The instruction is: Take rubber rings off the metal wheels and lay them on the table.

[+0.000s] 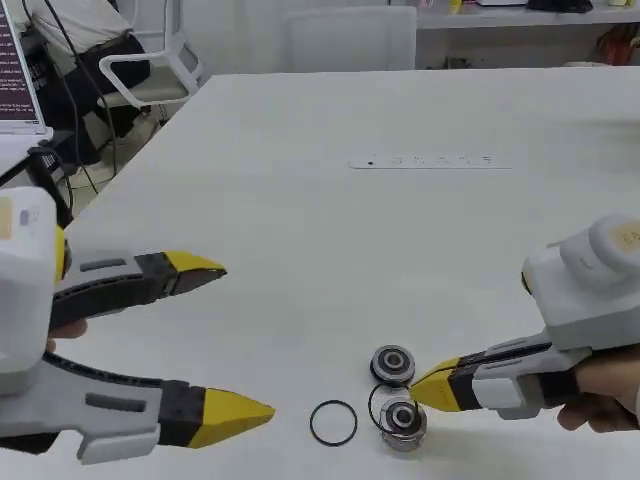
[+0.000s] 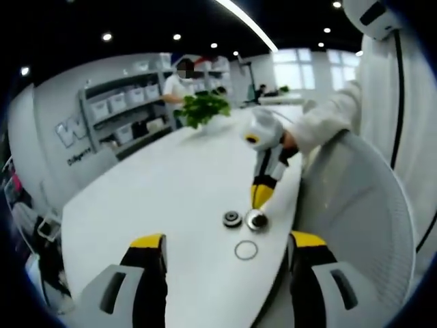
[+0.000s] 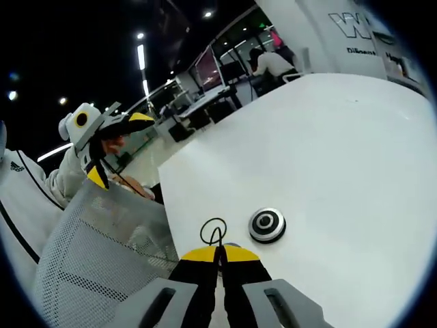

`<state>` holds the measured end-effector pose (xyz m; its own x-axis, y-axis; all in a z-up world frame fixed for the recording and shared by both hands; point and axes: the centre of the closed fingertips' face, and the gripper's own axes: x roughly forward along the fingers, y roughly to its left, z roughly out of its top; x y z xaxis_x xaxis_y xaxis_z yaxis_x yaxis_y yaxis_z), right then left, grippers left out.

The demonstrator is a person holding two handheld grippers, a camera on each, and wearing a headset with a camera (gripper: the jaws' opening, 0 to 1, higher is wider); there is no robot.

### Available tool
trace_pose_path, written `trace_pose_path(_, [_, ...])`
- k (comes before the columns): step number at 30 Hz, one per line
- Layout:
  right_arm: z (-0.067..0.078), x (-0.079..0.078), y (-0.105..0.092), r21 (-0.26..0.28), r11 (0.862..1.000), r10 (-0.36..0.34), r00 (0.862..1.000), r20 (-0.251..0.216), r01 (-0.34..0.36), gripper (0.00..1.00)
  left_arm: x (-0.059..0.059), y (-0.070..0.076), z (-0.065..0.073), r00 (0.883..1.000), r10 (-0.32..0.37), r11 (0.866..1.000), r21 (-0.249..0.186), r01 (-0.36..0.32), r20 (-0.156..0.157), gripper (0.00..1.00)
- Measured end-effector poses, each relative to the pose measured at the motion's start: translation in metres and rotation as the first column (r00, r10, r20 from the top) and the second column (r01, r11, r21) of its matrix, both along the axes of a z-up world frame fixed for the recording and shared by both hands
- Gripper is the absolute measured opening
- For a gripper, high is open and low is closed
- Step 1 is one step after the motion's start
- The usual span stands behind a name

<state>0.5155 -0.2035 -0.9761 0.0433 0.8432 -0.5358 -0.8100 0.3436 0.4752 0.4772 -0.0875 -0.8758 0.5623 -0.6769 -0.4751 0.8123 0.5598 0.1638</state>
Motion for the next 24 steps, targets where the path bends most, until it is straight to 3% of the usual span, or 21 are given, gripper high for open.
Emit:
trace_pose_path(5, [0.004,0.001,0.001,0.016,1.000,-0.006,1.000,0.003,0.006,0.00,-0.006,0.005,-0.007,0.998,0.058,0.998,-0.033,-0.058,-0.020,0.76])
trace_pose_path(10, [0.006,0.001,0.001,0.019,1.000,-0.010,1.000,0.005,0.010,0.00,-0.011,0.002,-0.020,0.994,0.095,0.994,-0.051,-0.098,-0.045,0.85])
trace_pose_path(14, [0.009,-0.001,0.002,0.026,1.000,-0.011,1.000,0.007,0.011,0.00,-0.014,-0.001,-0.026,0.991,0.117,0.989,-0.079,-0.122,-0.065,0.85])
trace_pose_path(17, [0.011,-0.001,0.003,0.036,0.999,-0.015,1.000,0.008,0.015,0.00,-0.015,-0.004,-0.030,0.988,0.132,0.985,-0.099,-0.140,-0.084,0.87])
trace_pose_path(21, [0.014,0.000,0.004,0.051,0.998,-0.025,1.000,-0.004,0.025,0.00,-0.014,-0.004,-0.039,0.984,0.139,0.985,-0.091,-0.150,-0.109,0.88])
trace_pose_path(24, [0.015,0.000,0.004,0.054,0.998,-0.031,1.000,-0.004,0.031,0.00,-0.011,-0.002,-0.037,0.981,0.158,0.978,-0.118,-0.171,-0.112,0.89])
